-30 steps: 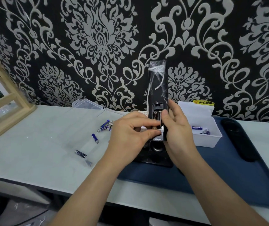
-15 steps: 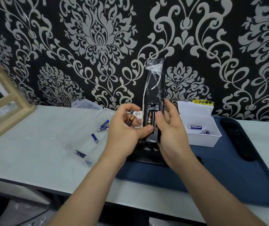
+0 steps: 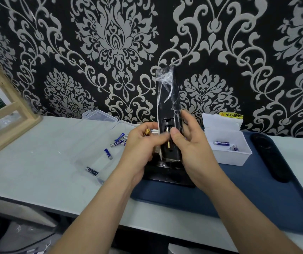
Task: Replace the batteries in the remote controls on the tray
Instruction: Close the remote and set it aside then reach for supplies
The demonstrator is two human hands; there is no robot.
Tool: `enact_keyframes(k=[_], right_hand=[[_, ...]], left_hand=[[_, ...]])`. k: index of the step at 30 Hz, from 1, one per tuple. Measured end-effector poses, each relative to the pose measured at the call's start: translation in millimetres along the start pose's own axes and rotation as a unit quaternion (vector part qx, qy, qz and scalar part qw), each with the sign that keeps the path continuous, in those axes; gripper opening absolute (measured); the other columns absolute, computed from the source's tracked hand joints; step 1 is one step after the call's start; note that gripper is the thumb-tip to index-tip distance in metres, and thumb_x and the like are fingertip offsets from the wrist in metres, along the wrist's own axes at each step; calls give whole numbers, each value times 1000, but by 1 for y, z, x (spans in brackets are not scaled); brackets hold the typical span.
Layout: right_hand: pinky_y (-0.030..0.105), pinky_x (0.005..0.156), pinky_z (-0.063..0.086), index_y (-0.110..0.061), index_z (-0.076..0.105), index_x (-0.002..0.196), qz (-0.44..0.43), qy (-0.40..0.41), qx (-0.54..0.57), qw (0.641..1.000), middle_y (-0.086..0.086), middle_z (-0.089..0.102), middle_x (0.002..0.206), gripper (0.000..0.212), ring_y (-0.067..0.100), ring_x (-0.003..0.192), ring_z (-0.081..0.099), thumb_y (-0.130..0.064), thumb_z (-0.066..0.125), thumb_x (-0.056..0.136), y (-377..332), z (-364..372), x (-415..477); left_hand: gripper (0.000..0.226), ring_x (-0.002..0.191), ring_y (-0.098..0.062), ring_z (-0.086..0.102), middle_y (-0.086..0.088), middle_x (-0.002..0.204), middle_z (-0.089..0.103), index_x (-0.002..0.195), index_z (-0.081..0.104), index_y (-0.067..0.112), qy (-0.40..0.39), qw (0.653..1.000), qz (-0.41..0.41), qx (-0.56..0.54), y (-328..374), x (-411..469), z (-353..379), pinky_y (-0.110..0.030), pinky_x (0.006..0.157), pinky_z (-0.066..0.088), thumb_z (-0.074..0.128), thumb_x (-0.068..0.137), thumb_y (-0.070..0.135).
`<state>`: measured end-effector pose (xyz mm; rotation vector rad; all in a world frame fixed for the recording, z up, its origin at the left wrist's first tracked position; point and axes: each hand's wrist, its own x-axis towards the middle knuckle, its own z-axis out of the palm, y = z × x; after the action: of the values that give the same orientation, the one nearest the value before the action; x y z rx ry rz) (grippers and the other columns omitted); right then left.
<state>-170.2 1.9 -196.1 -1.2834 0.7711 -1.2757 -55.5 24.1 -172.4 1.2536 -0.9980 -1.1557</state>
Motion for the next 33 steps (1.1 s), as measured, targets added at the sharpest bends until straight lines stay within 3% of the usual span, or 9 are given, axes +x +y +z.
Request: enact_keyframes(k=[3,6,9,12,17,19,22,28,33], right_hand=[[45,109,44,-35,53,125,25,-26,30,999,-1,67,126,42,16,120,61,-2,44,101,-5,-4,0],[44,108,44,-38,53,120,38,-41,36,998,-3,67,126,42,14,120,61,-2,41,102,-6,-2,-1],[46,106,46,-37,45,134,55,-43,20,997,1,66,129,46,16,119,62,-3,40,103,0,2,-3],[44,108,44,-31,38,145,56,-49,7,997,2,66,127,53,16,118,63,-2,46,101,3,2,-2],[45,105,48,-30,49,134,52,-79,-32,995,6,70,118,50,22,114,65,2,56,96,3,-8,-1],[44,101,51,-26,53,131,61,-78,-27,995,9,71,116,49,26,112,66,6,57,94,3,-12,0],[46,92,55,-22,55,128,85,-54,-8,995,19,70,112,53,34,104,68,15,51,90,5,-18,4],[39,75,58,-24,56,119,107,-33,18,994,21,72,99,51,29,82,68,16,51,87,7,-22,7],[33,77,57,-27,58,119,97,-32,1,995,14,74,102,52,21,88,69,14,51,88,9,-17,5]], left_hand=[[20,57,-7,65,4,68,71,97,70,7,6,999,26,28,2,0,-2,-19,56,48,71,84,22],[16,63,-14,66,-3,70,71,78,71,6,31,997,42,56,-1,0,-3,-29,61,54,70,86,20],[15,66,-22,63,-15,70,68,77,71,5,79,987,66,122,-5,5,-4,-47,72,55,70,83,19],[27,73,-32,66,-14,73,70,77,71,9,100,968,96,209,-7,7,-2,-51,74,55,62,70,34],[36,84,-36,65,-17,84,70,88,69,7,12,951,61,304,-12,12,-8,-49,81,53,55,71,36],[25,72,-29,65,-10,78,71,93,69,11,-53,962,17,268,-10,14,-14,-37,67,55,59,84,31],[22,51,-4,40,11,60,53,109,67,18,-102,982,-86,133,-1,11,-22,-15,45,26,49,99,25],[30,51,-5,51,-1,69,53,114,62,5,-74,997,-36,1,-8,11,-21,-17,54,36,35,101,3],[21,80,-13,70,-3,88,73,101,60,14,-74,995,-12,-58,-5,8,-19,-24,74,51,41,100,4]])
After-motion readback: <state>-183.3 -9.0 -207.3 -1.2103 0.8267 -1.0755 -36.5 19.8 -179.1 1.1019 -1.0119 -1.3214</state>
